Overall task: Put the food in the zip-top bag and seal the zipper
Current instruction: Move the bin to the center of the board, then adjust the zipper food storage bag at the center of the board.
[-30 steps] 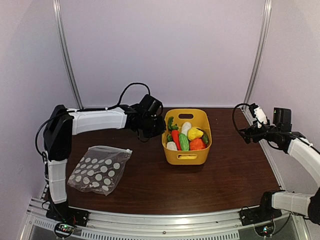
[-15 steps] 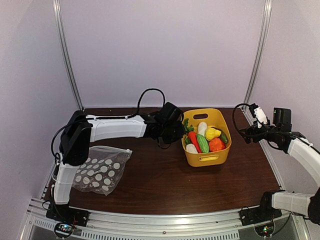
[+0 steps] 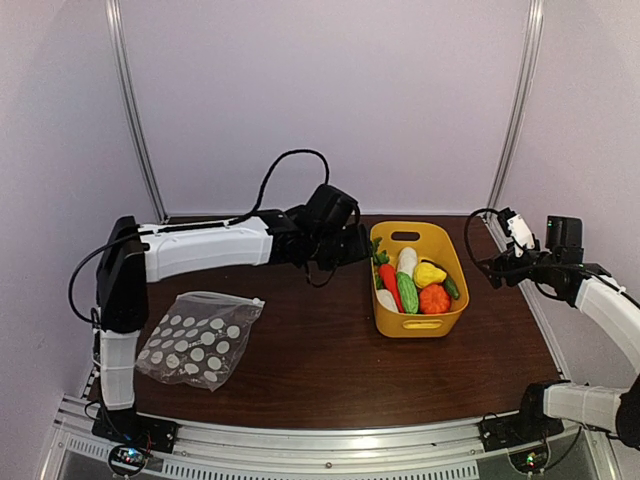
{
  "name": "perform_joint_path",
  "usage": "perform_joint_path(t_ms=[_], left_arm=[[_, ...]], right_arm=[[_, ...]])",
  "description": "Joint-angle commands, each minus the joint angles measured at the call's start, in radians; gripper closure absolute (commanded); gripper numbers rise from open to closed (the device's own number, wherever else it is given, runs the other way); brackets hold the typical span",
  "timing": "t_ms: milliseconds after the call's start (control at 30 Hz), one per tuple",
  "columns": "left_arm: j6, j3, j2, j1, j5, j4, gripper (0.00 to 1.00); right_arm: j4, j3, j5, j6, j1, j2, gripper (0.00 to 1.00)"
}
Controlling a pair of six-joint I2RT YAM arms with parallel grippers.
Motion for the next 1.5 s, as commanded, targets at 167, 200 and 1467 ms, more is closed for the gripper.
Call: perform_joint_path(t_ms=[167,200,1467], left_arm=[[0.256,-0.250,-0.423,0.108,-0.321,-0.316,0.25],[0.245,-0.281,-0.455,0.115,-0.354,-0.361,0.23],[0.000,-1.212,-0.936,0.669,-0.145,0.045,0.05]], right_arm=[[-0.155,0.127,0.002,-0.059,0.118,0.066,0.01],[-0.165,0.145,0.001,-0.060,0.144,0.079,0.01],[-0.253,0.410,-0.080,-0.025,0.540,0.313,0.07]])
